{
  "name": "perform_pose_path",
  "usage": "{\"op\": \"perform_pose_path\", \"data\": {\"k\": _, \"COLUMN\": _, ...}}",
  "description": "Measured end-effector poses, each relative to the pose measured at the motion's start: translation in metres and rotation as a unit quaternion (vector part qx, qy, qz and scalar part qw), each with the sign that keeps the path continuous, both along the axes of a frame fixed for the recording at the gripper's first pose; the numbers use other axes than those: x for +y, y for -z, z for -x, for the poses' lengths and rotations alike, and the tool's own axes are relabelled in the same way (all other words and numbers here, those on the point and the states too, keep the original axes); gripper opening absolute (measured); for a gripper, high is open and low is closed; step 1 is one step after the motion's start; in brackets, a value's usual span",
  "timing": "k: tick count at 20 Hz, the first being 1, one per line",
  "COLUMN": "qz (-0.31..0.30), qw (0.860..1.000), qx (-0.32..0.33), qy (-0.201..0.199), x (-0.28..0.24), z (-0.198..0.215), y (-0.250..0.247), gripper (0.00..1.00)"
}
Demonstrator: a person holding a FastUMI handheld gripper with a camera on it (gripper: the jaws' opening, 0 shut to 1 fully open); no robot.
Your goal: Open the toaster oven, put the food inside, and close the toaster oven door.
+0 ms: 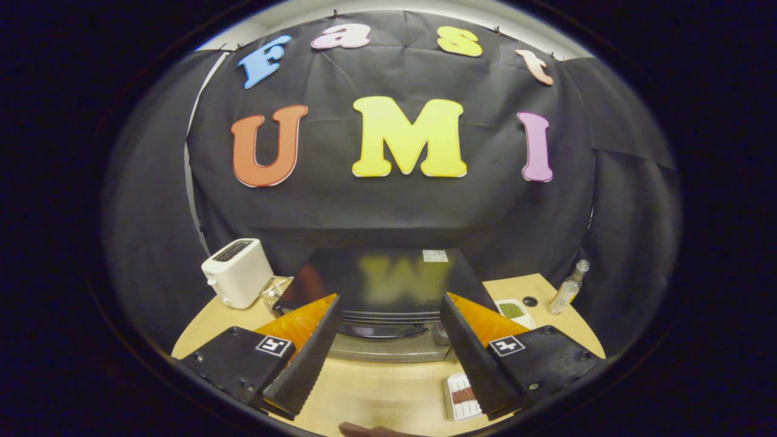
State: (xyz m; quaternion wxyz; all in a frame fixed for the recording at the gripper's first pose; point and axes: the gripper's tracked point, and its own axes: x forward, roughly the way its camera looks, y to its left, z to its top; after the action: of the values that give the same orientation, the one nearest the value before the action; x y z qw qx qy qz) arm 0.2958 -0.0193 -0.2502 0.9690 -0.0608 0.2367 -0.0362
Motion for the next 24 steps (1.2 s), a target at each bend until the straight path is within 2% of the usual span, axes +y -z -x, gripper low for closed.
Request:
{"op": "perform_pose_path", "data": {"k": 8, "qz": -0.037, "qw": 0.998, "qx": 0.054, "qy": -0.010, "x": 0.010, "z": -0.033, "y": 0.060, "gripper": 1.00}}
{"op": "perform_pose_path", "data": {"k": 12, "qz": -0.002, "qw": 0.999, "qx": 0.049, "qy": 0.000, "x": 0.010, "z": -0.030, "y": 0.063, "gripper": 1.00}}
{"op": "perform_pose_path", "data": {"k": 14, "qz": -0.008, "qw": 0.998, "qx": 0.054, "qy": 0.005, "x": 0.010, "z": -0.025, "y": 0.064, "gripper": 1.00}}
{"op": "perform_pose_path", "data": {"k": 24, "qz": -0.012, "qw": 0.994, "qx": 0.107, "qy": 0.026, "x": 0.011, "z": 0.054, "y": 0.088, "gripper": 1.00}}
